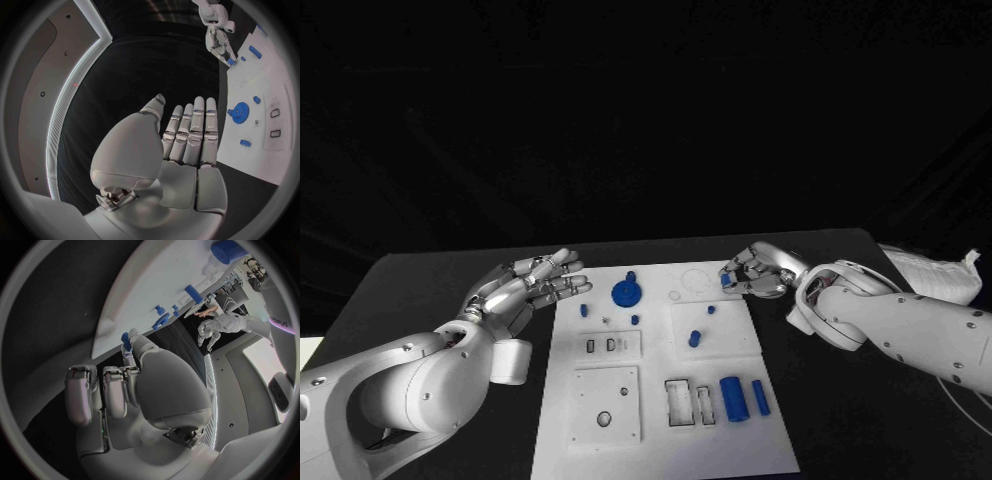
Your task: Assemble the parts on the task board
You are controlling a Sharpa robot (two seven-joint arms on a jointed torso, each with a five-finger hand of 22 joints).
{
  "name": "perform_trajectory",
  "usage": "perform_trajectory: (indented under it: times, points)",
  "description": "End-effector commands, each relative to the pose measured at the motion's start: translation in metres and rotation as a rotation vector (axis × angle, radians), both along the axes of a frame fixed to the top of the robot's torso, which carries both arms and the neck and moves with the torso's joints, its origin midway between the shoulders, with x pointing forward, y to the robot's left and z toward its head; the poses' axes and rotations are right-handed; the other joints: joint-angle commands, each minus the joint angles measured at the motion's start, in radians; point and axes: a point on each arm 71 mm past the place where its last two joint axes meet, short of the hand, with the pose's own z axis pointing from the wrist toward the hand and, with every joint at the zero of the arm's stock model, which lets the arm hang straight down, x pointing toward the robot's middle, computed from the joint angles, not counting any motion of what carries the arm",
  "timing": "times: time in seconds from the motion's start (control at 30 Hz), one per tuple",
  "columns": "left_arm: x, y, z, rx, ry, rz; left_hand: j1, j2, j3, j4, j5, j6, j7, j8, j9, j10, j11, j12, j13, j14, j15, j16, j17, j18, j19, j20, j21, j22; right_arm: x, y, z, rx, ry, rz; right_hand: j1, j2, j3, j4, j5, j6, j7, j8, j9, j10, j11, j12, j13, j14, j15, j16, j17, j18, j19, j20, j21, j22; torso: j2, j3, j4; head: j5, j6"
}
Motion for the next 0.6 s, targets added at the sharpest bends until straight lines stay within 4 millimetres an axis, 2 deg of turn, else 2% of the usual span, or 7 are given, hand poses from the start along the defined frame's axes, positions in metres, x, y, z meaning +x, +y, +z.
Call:
perform_trajectory:
  times: [0.03, 0.1, 0.17, 0.27, 0.33, 0.6]
  points:
    - [0.000, -0.001, 0.001, -0.012, -0.007, -0.014, 0.006, 0.006, -0.001, -0.006, -0.001, -0.004, 0.003, -0.003, -0.001, -0.007, 0.000, -0.002, 0.000, -0.005, 0.000, -0.006, 0.000, 0.004, -0.002, 0.002, -0.005, -0.001, -0.001, 0.010, 0.010, 0.012, -0.062, 0.001, -0.017, 0.009, 0.007, 0.001, 0.016, 0.059, -0.035, 0.023, 0.025, 0.074, -0.009, 0.006, 0.213, 0.103, -0.008, 0.005, 0.248, -0.019, 0.039, -0.008, 0.006, 0.103, -0.001, -0.0012, 0.0004, 0.007, -0.001]
    - [0.000, -0.001, 0.001, -0.012, -0.007, -0.013, 0.006, 0.006, -0.001, -0.006, -0.001, -0.004, 0.003, -0.003, -0.001, -0.007, 0.000, -0.002, 0.000, -0.005, 0.000, -0.006, 0.000, 0.004, -0.002, 0.002, -0.005, -0.001, -0.002, 0.017, 0.014, 0.014, -0.073, 0.010, -0.026, 0.009, 0.009, 0.002, 0.025, 0.059, -0.036, 0.023, 0.026, 0.075, -0.010, 0.006, 0.213, 0.103, -0.010, 0.006, 0.249, -0.019, 0.040, -0.009, 0.007, 0.105, -0.001, -0.0018, -0.0012, 0.011, 0.000]
    - [0.001, -0.002, 0.001, -0.012, -0.007, -0.013, 0.007, 0.006, -0.001, -0.007, -0.001, -0.004, 0.003, -0.003, -0.001, -0.007, 0.000, -0.002, 0.000, -0.005, 0.000, -0.007, 0.000, 0.004, -0.002, 0.002, -0.005, -0.001, -0.005, 0.033, 0.019, 0.016, -0.083, 0.029, -0.034, 0.010, 0.010, 0.004, 0.029, 0.060, -0.036, 0.022, 0.027, 0.075, -0.011, 0.006, 0.214, 0.103, -0.010, 0.006, 0.250, -0.019, 0.040, -0.010, 0.007, 0.105, -0.002, -0.0032, -0.0015, 0.020, -0.003]
    - [0.002, -0.003, 0.000, -0.012, -0.007, -0.013, 0.007, 0.006, -0.001, -0.007, -0.001, -0.004, 0.003, -0.003, -0.001, -0.007, 0.000, -0.002, 0.000, -0.005, 0.000, -0.007, 0.000, 0.004, -0.002, 0.002, -0.005, -0.001, -0.008, 0.057, 0.022, 0.011, -0.083, 0.056, -0.038, 0.010, 0.011, 0.005, 0.030, 0.060, -0.036, 0.021, 0.027, 0.075, -0.011, 0.006, 0.213, 0.103, -0.011, 0.006, 0.250, -0.019, 0.040, -0.010, 0.007, 0.105, -0.007, -0.0026, 0.0023, 0.029, -0.009]
    - [0.003, -0.003, 0.000, -0.012, -0.007, -0.012, 0.007, 0.006, -0.001, -0.007, -0.001, -0.004, 0.003, -0.003, -0.001, -0.007, 0.000, -0.002, 0.000, -0.005, 0.000, -0.007, 0.000, 0.004, -0.002, 0.002, -0.005, -0.001, -0.011, 0.074, 0.023, 0.001, -0.078, 0.081, -0.043, 0.009, 0.010, 0.005, 0.029, 0.059, -0.037, 0.021, 0.027, 0.074, -0.011, 0.002, 0.211, 0.103, -0.011, 0.005, 0.247, -0.019, 0.039, -0.011, 0.006, 0.103, -0.010, -0.0046, 0.0061, 0.037, -0.014]
    - [0.006, -0.002, -0.001, -0.010, -0.009, -0.005, 0.007, 0.006, -0.001, -0.007, -0.001, -0.004, 0.003, -0.003, -0.001, -0.007, 0.000, -0.002, 0.000, -0.005, 0.000, -0.007, 0.000, 0.004, -0.002, 0.002, -0.005, -0.001, -0.026, 0.139, 0.005, -0.056, -0.050, 0.194, -0.048, 0.008, 0.010, 0.006, 0.027, 0.059, -0.037, 0.020, 0.027, 0.072, -0.011, -0.001, 0.209, 0.102, -0.011, 0.004, 0.245, -0.018, 0.038, -0.011, 0.005, 0.101, -0.017, -0.0104, 0.0122, 0.062, -0.036]
